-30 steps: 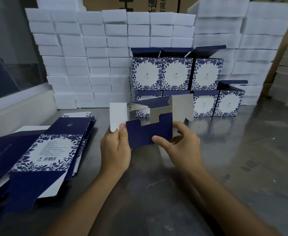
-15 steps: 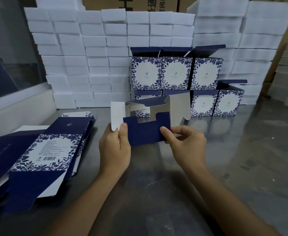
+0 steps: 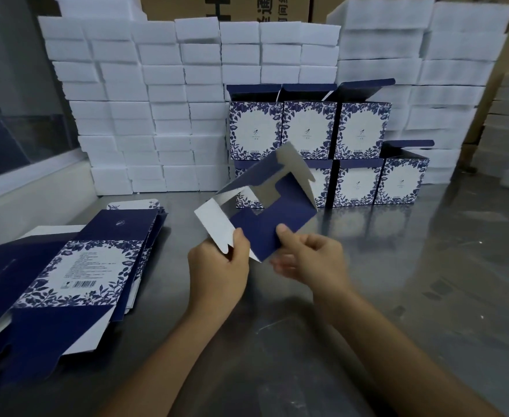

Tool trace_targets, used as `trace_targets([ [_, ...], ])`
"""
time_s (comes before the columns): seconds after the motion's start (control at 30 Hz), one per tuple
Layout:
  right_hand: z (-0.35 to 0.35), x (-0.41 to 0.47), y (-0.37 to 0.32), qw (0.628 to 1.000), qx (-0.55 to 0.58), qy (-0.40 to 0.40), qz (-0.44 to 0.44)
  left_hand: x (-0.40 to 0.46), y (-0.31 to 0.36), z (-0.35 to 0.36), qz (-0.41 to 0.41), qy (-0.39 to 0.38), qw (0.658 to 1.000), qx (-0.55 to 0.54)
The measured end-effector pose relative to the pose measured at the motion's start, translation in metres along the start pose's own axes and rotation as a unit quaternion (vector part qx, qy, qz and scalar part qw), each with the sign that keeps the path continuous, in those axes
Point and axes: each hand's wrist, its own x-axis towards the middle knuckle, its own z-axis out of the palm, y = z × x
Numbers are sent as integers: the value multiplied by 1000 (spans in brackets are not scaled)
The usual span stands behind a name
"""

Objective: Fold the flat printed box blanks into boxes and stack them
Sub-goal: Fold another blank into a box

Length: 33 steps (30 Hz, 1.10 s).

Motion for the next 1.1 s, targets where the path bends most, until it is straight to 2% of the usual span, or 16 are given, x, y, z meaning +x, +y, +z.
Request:
trace_targets([
  [0.1, 7, -7, 9, 988, -131, -66, -47, 0, 5, 2, -75, -8, 996, -48],
  [0.17, 9, -9, 14, 965, -230, -80, -103, 0, 5, 0, -101, -18, 993, -61],
  [0.23, 8, -9, 17, 946, -278, -89, -139, 0, 5, 0, -118, -21, 990, -72],
  [0.4, 9, -9, 20, 963, -213, -105, -127, 0, 9, 1, -133, -27, 986, -98],
  [0.6, 6, -6, 16, 968, -210, -104, -88, -1, 6, 1, -129, -49, 987, -89],
  [0.73, 4, -4, 18, 962, -229, -67, -134, -1, 4, -1, -106, -59, 991, -54],
  [0.9, -6, 6, 14, 969, -189, -3, -157, -2, 2, -4, -67, -73, 995, -33],
  [1.1, -9, 10, 15, 974, -174, -3, -142, -3, 4, -5, -65, -81, 994, -33],
])
